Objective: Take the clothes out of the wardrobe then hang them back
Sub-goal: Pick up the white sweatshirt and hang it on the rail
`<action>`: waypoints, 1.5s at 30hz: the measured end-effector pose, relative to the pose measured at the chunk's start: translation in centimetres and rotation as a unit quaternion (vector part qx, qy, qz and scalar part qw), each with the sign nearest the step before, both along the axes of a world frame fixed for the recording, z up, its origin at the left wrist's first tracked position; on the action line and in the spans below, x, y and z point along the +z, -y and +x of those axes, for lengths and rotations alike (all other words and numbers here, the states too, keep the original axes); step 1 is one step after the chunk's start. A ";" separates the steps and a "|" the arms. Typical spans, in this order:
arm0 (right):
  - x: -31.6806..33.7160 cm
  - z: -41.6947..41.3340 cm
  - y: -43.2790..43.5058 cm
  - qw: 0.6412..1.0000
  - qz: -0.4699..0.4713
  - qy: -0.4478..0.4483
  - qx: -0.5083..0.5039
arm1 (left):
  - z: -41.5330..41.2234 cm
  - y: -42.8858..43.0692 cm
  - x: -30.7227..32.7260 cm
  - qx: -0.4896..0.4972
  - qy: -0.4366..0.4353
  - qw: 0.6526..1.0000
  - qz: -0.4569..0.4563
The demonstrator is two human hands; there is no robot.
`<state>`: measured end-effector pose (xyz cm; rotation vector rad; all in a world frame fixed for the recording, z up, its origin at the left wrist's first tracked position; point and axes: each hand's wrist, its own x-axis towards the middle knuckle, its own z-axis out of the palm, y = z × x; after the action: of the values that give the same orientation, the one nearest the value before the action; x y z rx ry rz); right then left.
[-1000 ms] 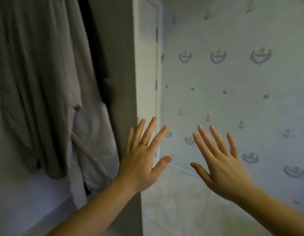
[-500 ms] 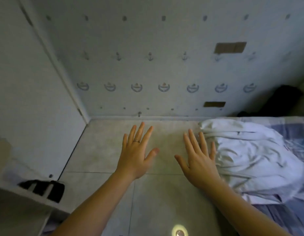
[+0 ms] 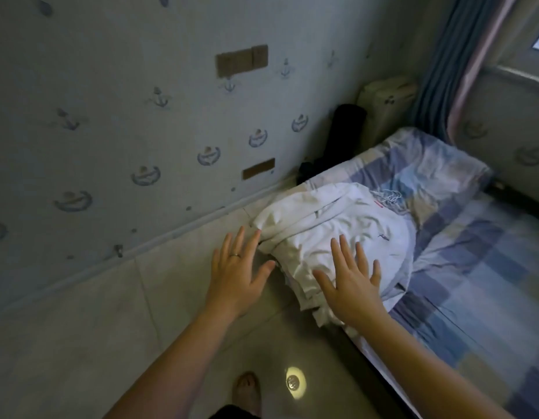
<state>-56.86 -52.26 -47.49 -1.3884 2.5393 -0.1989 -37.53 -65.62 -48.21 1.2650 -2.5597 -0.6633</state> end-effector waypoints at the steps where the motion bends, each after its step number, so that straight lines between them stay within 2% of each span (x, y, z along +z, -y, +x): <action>1: 0.0 -0.7 1.0 1.000 0.008 0.001 -0.021 | -1.1 1.8 0.0 -0.019 0.000 1.000 0.003; 7: -0.3 -4.4 4.8 0.989 0.027 0.031 -0.140 | -8.0 10.0 -1.1 -0.128 0.009 0.991 0.026; 10: -0.8 -6.3 5.4 0.980 0.034 0.042 -0.189 | -11.9 12.1 -1.2 -0.169 0.030 0.984 0.052; 16: -1.5 -12.9 6.7 0.957 0.020 0.062 -0.284 | -22.7 15.6 -1.6 -0.250 0.056 0.966 0.048; 21: -2.8 -20.7 8.6 0.945 0.006 0.076 -0.317 | -31.9 18.2 -2.7 -0.284 0.077 0.955 0.036; 26: -4.1 -28.3 11.4 0.933 0.006 0.110 -0.341 | -39.2 20.7 -4.8 -0.317 0.152 0.935 0.048; 33: -5.7 -35.7 14.9 0.919 0.028 0.134 -0.370 | -47.6 24.4 -7.4 -0.332 0.174 0.924 0.077; 40: -9.3 -41.8 20.1 0.897 0.060 0.149 -0.412 | -56.7 30.5 -13.3 -0.358 0.218 0.898 0.134; 45: -15.5 -47.1 23.2 0.877 0.081 0.169 -0.443 | -63.2 34.4 -20.8 -0.369 0.246 0.885 0.145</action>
<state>-103.95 -75.47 -63.02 -0.0297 2.5930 -0.3337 -100.75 -100.01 -69.04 0.4963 -3.5109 -0.9858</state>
